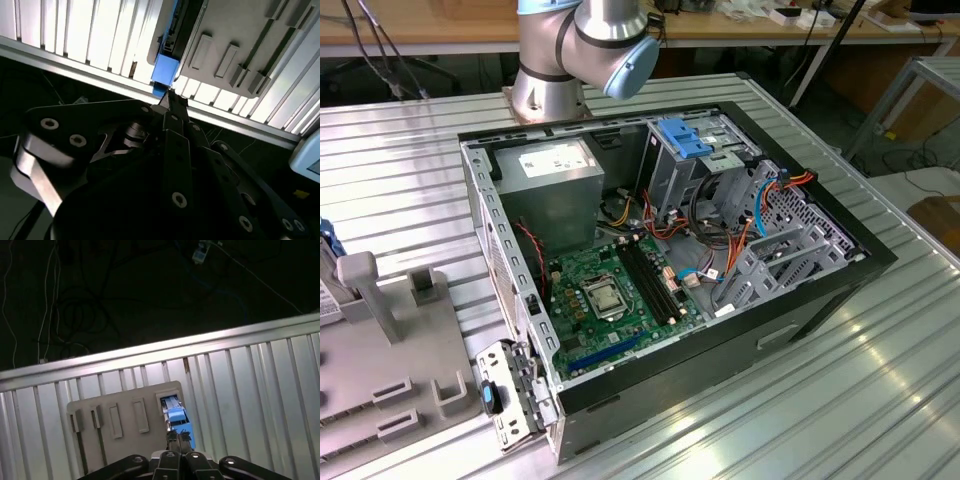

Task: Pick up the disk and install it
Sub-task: 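Pick up the disk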

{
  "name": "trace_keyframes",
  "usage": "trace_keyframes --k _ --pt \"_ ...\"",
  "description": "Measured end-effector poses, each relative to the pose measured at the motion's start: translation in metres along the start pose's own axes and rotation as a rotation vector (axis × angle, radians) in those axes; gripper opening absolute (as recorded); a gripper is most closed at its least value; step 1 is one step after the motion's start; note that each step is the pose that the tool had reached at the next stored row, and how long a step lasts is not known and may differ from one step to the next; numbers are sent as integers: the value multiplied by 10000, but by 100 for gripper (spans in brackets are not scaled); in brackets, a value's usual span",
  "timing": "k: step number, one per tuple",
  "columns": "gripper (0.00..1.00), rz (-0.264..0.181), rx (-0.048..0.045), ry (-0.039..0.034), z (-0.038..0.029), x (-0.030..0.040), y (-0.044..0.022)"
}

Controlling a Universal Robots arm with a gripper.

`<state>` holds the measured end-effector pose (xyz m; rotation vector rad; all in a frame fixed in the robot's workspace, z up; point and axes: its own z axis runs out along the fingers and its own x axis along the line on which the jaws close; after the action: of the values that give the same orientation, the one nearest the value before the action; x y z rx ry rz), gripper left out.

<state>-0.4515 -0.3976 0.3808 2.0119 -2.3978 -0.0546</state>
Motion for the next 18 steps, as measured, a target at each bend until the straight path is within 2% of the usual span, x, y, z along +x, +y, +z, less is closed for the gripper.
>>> trace_keyframes --k 3,5,7,9,10,13,14,16,18 --pt "11 -227 24 26 16 -3 -19" --pt "11 -406 73 60 37 -8 -52" --pt "11 -667 77 96 64 -13 -81" --pt "24 -1084 81 109 73 -13 -83" --pt "36 -1322 94 115 79 -13 -84" --pt "42 -1976 106 134 97 -13 -84" --pt "48 -2118 110 138 104 -13 -85" --pt "60 -2221 122 139 129 -14 -88" --pt "60 -2250 126 141 166 -13 -93"
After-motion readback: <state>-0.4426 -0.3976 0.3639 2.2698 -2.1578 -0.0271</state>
